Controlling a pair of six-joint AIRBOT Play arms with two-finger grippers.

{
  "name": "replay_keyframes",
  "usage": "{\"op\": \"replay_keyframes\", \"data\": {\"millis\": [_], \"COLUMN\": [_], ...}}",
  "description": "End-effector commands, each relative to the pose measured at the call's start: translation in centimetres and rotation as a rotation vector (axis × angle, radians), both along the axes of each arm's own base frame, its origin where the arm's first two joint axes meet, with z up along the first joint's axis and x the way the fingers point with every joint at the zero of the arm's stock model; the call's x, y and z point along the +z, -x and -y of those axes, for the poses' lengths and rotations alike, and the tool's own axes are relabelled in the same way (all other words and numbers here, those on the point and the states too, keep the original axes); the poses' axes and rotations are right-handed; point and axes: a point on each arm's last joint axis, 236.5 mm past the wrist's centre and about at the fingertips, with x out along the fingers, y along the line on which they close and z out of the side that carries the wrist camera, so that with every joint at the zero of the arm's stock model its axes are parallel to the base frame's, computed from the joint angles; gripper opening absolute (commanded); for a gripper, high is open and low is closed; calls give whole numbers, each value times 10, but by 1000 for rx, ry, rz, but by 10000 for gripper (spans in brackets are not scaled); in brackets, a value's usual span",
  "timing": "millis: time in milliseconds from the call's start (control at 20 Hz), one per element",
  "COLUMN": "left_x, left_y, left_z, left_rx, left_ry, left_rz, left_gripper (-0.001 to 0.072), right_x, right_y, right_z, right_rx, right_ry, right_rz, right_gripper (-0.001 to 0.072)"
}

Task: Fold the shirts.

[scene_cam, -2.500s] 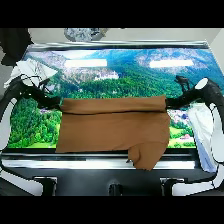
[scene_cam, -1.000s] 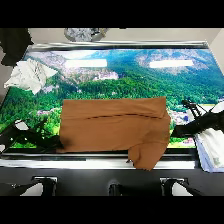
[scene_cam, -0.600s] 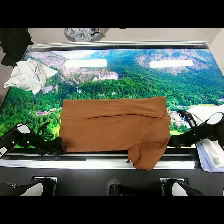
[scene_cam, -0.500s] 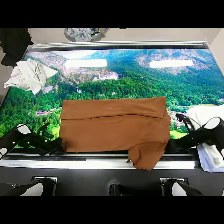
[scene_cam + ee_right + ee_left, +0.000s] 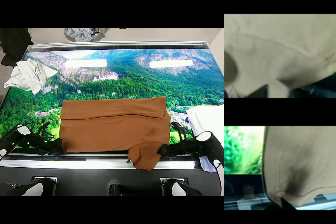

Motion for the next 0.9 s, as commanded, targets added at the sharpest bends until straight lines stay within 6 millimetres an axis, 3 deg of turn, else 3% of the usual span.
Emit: {"op": "replay_keyframes", "data": {"millis": [0,50,200,400,550,650,850], "left_x": [-8,-8,0,53,90,105,105], "left_y": [-30,-30,-40,-84,-129,-159,-216], "left_z": [-14,-14,-21,-19,-25,-33,-40], "left_rx": [11,-6,-28,-81,-39,-12,-10], "left_ry": [-65,-62,-83,-58,-76,-94,-74], "left_rz": [134,140,179,311,436,491,496], "left_gripper": [27,28,26,25,23,23,24], "right_x": [-12,-12,1,64,105,121,118], "right_y": [-3,-3,-13,-59,-110,-150,-240], "right_z": [2,2,5,12,20,24,13], "right_rx": [-45,-46,49,66,-9,-71,-72], "right_ry": [22,22,24,22,29,17,46], "right_rz": [18,18,87,213,365,458,561], "right_gripper": [170,41,34,33,33,33,33]}}
